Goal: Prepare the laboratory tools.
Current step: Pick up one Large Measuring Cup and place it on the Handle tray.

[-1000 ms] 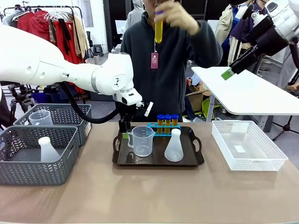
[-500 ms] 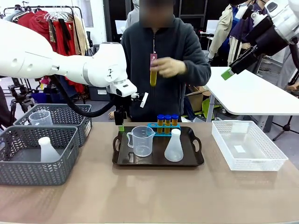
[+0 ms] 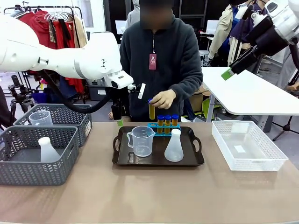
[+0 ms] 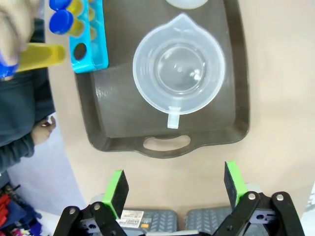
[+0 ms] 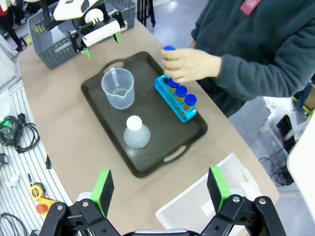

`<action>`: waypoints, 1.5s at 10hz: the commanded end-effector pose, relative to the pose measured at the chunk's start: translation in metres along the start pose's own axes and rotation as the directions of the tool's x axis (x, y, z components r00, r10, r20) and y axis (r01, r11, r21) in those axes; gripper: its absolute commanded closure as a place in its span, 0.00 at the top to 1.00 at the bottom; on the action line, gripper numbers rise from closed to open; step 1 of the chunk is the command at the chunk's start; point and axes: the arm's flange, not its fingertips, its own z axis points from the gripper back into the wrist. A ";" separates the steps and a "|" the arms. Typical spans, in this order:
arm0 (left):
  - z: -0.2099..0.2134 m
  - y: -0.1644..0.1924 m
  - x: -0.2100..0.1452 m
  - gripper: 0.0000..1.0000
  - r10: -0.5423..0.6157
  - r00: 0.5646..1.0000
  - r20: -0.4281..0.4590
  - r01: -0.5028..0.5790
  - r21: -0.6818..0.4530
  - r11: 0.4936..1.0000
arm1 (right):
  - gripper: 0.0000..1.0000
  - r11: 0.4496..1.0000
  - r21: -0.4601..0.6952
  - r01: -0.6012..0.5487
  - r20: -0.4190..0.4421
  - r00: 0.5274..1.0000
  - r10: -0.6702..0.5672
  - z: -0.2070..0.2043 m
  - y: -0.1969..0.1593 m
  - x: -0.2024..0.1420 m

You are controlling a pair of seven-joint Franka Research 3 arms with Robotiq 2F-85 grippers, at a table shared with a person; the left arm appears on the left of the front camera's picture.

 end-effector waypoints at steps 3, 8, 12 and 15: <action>0.011 -0.014 -0.018 1.00 0.013 0.995 0.100 -0.009 -0.041 0.999 | 1.00 1.000 0.012 -0.001 0.012 1.000 0.000 0.001 0.000 0.000; 0.013 -0.007 -0.007 1.00 0.025 0.997 0.071 -0.024 -0.023 0.999 | 1.00 1.000 0.012 -0.001 0.012 1.000 0.000 0.001 0.000 0.000; 0.011 -0.008 -0.004 1.00 0.026 0.996 0.081 -0.024 -0.035 0.999 | 1.00 1.000 0.012 -0.001 0.012 1.000 0.000 0.001 0.000 0.000; 0.048 -0.008 -0.018 1.00 0.099 0.987 0.124 -0.098 -0.014 0.995 | 1.00 1.000 0.012 -0.001 0.012 1.000 0.000 0.001 0.000 0.000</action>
